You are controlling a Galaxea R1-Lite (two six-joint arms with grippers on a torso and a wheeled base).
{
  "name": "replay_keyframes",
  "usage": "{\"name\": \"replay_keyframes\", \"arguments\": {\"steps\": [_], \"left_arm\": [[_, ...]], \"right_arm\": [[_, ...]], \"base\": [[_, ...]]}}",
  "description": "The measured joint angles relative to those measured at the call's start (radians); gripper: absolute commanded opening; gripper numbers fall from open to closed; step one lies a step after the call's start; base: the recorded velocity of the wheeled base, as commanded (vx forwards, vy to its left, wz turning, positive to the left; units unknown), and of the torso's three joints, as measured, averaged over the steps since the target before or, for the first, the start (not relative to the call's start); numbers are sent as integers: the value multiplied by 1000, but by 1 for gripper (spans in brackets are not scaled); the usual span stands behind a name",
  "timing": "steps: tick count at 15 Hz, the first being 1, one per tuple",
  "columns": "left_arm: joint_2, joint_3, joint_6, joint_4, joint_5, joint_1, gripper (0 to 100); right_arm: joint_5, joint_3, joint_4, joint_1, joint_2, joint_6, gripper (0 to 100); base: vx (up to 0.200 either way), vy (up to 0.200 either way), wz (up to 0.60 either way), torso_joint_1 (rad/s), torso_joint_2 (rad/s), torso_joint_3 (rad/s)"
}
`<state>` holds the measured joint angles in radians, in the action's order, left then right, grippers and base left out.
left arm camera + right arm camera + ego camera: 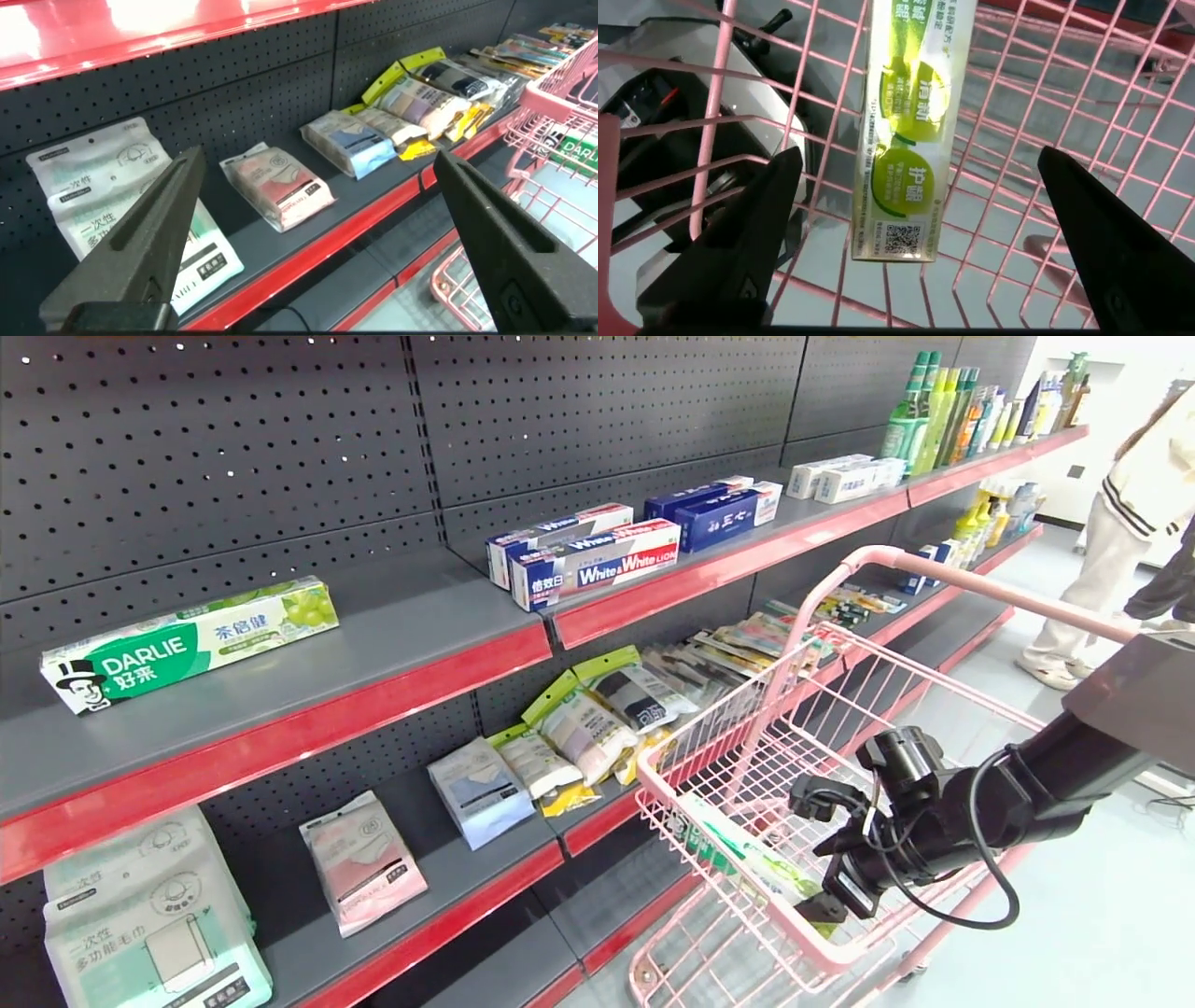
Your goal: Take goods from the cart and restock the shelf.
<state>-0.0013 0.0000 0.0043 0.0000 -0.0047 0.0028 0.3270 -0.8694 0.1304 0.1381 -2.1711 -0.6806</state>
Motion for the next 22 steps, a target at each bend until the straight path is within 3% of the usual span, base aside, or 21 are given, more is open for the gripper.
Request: {"name": "replay_keyframes", "arguments": {"steps": [10, 14, 19, 20, 22], "left_arm": [[0, 0, 0, 0, 0, 0, 100], [0, 0, 0, 0, 0, 0, 100], [0, 0, 0, 0, 0, 0, 100], [0, 0, 0, 0, 0, 0, 100], [0, 0, 0, 0, 0, 0, 100]], "right_arm": [[-3, -40, 9, -7, -34, 0, 100], [-35, -42, 116, 2, -82, 1, 100], [-41, -45, 122, 6, -111, 0, 100], [-41, -45, 122, 6, -113, -1, 0], [-40, -47, 122, 4, -113, 0, 0]], "base": [[0, 0, 0, -26, 67, 41], [0, 0, 0, 0, 0, 0], [0, 0, 0, 0, 0, 0], [0, 0, 0, 0, 0, 0], [0, 0, 0, 0, 0, 0]]}}
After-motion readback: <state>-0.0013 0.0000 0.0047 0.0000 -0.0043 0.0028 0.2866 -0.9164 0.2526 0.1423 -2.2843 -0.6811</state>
